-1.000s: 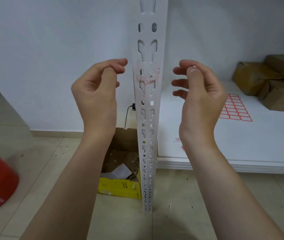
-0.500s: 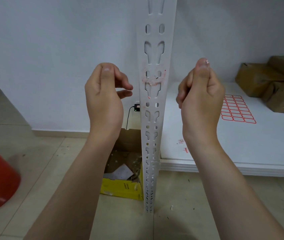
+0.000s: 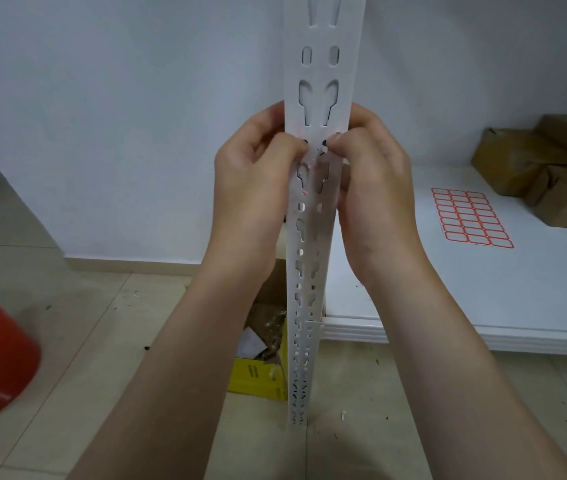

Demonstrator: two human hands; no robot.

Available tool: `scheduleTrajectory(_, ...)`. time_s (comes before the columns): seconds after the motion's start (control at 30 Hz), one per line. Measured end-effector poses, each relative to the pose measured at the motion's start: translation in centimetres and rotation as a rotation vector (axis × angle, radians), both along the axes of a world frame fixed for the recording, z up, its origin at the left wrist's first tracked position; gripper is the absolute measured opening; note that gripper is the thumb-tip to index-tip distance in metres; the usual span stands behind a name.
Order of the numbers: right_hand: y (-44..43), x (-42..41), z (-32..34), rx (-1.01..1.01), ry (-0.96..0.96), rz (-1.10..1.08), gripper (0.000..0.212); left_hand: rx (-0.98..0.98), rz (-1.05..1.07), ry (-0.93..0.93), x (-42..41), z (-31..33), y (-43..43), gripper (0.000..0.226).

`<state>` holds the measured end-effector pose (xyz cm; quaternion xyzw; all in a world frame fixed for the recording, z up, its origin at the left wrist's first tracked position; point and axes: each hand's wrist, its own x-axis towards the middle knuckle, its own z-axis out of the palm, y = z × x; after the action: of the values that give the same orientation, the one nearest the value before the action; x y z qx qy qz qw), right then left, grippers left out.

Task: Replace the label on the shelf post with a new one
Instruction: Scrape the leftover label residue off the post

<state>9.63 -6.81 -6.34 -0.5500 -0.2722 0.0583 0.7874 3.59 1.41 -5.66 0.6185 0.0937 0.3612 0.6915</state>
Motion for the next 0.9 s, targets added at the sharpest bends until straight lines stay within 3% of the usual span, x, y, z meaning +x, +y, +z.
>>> scheduleTrajectory(0.17,0.0,-0.4,0.6,0.022,0.048,0.099,0.024,-0.111,-0.014,-0.046,0.5,0.2,-0.6,0.034)
scheduleTrajectory(0.43,0.6,0.4,0.0,0.005,-0.031,0.078,0.026,-0.143,0.011,-0.101,1.2,-0.7,-0.3,0.043)
scheduleTrajectory(0.7,0.7,0.3,0.0,0.055,-0.021,0.14,0.022,-0.141,0.002,-0.105,1.1,-0.6,-0.5,0.033)
scheduleTrajectory(0.9,0.4,0.5,-0.4,0.036,-0.045,0.124,0.035,-0.14,0.044,-0.127,1.5,-1.0,-0.1,0.041)
